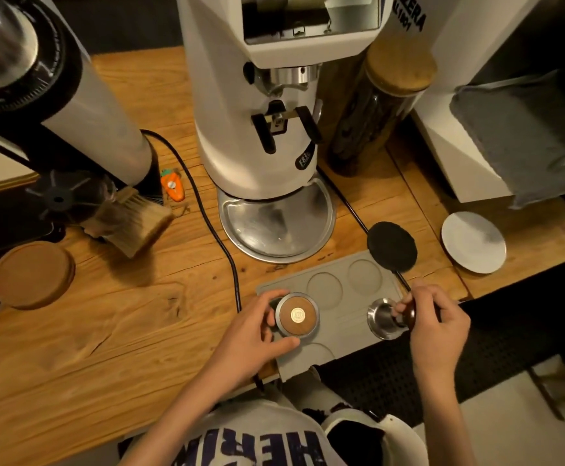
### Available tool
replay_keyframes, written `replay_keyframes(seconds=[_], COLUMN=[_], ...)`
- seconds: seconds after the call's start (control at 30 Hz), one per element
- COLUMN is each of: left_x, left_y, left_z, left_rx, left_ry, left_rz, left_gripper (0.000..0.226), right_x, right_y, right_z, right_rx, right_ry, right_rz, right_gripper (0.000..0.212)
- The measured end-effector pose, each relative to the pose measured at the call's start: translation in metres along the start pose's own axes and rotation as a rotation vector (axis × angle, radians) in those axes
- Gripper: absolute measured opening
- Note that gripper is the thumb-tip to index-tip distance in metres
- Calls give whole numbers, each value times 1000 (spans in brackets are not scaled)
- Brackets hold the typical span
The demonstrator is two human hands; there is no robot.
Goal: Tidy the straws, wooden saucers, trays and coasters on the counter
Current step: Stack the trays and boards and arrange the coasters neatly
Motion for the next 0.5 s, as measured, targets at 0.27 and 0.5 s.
replay_keyframes(seconds=[0.27,0.5], left_x=[1,0], left_y=[-3,-3], left_z=[-1,-3], left_rx=[-29,-31], left_ry=[46,35], left_rz=[92,107], left_gripper=[71,72], right_x=[-12,-23], right_y=[20,48], right_z=[24,46], right_rx=[-40,-110], right_ry=[-6,-43], right_rz=[85,109], right_gripper=[41,42])
Point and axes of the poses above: each hand's wrist, its own z-axis towards the middle knuckle, its own y-axis out of the palm, x = y × z, the point moved 2 cm from there along z, towards the middle knuckle, and after that the axes turned 3 degrees about -x, right-handed, at the moved point
